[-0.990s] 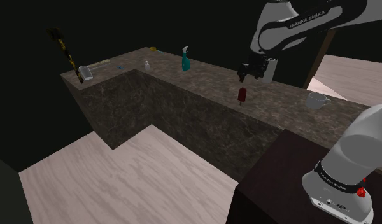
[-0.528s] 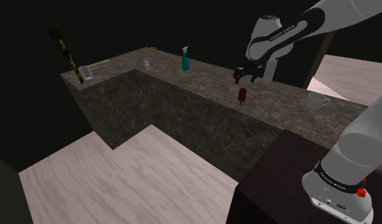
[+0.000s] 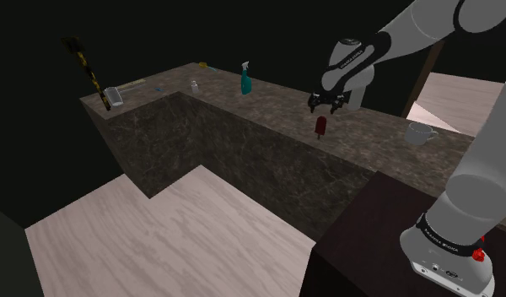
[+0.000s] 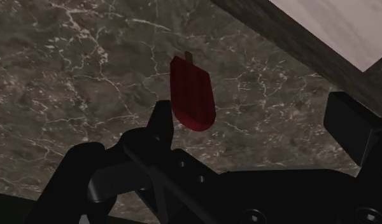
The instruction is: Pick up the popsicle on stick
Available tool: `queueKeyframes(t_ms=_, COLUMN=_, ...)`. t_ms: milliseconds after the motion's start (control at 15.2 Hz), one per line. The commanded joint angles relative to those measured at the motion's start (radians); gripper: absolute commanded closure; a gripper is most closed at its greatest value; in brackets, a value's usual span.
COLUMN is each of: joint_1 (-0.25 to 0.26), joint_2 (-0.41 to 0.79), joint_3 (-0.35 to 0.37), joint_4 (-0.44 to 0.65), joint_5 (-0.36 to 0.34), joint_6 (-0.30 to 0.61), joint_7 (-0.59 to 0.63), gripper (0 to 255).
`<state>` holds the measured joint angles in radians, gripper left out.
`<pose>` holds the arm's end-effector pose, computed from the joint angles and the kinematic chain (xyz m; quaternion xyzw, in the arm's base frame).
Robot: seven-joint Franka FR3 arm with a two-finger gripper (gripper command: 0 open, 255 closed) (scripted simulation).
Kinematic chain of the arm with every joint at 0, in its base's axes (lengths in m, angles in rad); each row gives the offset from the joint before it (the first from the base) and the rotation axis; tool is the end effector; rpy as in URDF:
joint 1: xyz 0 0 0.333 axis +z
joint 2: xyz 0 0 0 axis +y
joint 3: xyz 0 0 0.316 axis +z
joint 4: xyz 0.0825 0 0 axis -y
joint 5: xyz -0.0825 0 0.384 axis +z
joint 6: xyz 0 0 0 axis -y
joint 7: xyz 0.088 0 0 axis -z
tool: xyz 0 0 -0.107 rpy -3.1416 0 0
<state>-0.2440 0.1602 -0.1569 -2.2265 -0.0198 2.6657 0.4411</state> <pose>0.5246 -0.2206 0.3311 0.9079 -0.3947 0.1402 0.0151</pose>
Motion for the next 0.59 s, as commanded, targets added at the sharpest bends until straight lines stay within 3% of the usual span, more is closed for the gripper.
queueKeyframes(t_ms=0, joint_1=-0.013, joint_2=0.071, joint_3=-0.01, joint_4=0.045, joint_5=0.02, joint_6=0.037, joint_7=0.026, gripper=0)
queueKeyframes(t_ms=330, joint_1=-0.054, joint_2=0.234, joint_3=-0.027, joint_4=0.16, joint_5=0.078, joint_6=0.105, joint_7=0.084, gripper=0)
queueKeyframes(t_ms=528, joint_1=-0.061, joint_2=0.265, joint_3=-0.023, joint_4=0.168, joint_5=0.088, joint_6=0.13, joint_7=0.084, gripper=0)
